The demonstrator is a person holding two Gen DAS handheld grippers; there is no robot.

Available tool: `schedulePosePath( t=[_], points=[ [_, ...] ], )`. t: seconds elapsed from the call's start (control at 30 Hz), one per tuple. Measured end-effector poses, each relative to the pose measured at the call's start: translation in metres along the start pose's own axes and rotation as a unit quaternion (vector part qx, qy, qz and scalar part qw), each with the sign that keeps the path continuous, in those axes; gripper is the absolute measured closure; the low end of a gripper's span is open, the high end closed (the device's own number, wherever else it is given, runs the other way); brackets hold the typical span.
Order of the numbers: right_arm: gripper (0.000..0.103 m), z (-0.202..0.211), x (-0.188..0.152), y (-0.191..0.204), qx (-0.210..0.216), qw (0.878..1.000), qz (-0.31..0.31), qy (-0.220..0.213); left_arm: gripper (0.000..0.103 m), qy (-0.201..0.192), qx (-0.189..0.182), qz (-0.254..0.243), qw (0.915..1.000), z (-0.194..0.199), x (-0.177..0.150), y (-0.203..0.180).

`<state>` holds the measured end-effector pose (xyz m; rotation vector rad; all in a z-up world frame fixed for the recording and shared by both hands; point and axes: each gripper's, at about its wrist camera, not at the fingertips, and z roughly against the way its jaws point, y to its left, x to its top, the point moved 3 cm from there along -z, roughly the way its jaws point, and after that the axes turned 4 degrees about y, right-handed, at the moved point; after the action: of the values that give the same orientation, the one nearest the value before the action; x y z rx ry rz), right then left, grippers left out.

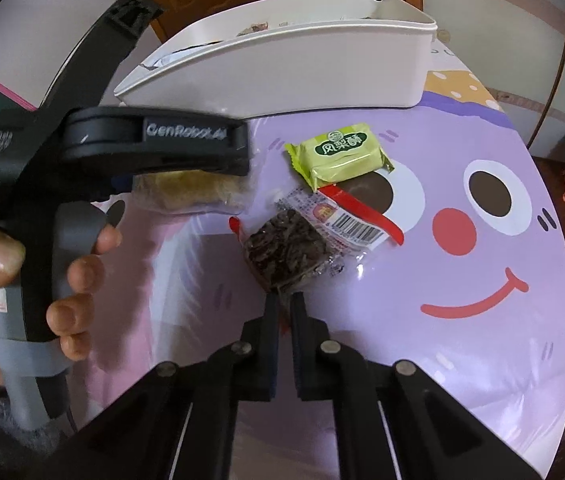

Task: Organize snacks
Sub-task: 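Grasp the clear bread bag with left gripper while right grasps the dark nut bag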

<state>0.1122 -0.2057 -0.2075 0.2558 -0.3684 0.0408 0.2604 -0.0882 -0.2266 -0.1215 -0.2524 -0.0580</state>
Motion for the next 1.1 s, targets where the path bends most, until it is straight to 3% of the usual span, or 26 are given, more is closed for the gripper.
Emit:
schedulePosePath(
  t=[0.2,0.3,0.37,0.43,0.5,0.7,0.93,1.03,1.1],
  points=[
    [0.099,0.012,-0.003,-0.004,0.028,0.999,-0.004,-0.018,0.029,-0.017,-0.008,-0.023,0.9996,0.019,-0.018,0.008],
    [0.098,0.016,-0.003,-0.005,0.021,0.999,-0.014,-0.022,0.030,-0.027,-0.002,-0.037,0.9989,0.025,-0.027,0.005],
    [0.095,0.014,0.003,-0.016,0.016,0.998,-0.053,-0.014,0.032,-0.031,-0.002,-0.044,0.9985,0.029,-0.035,0.006],
    [0.082,0.010,0.007,-0.029,0.037,0.994,-0.099,-0.004,0.035,-0.034,-0.008,-0.047,0.9983,0.032,-0.041,0.008],
    [0.045,0.007,0.008,-0.040,0.042,0.989,-0.143,0.011,0.035,-0.036,-0.011,-0.049,0.9981,0.036,-0.045,0.011],
    [0.040,0.004,0.027,-0.044,0.025,0.984,-0.177,0.000,0.037,-0.044,-0.032,-0.042,0.9976,0.046,-0.056,0.029],
    [0.036,-0.017,0.044,-0.018,-0.069,0.985,-0.159,0.018,0.038,-0.058,-0.040,-0.030,0.9971,0.054,-0.057,0.055],
    [0.035,-0.026,0.046,-0.001,-0.128,0.986,-0.107,0.030,0.038,-0.063,-0.043,-0.024,0.9968,0.060,-0.059,0.064],
    [0.040,-0.029,0.044,0.006,-0.156,0.984,-0.078,0.032,0.038,-0.065,-0.045,-0.021,0.9966,0.063,-0.059,0.067]
  ],
)
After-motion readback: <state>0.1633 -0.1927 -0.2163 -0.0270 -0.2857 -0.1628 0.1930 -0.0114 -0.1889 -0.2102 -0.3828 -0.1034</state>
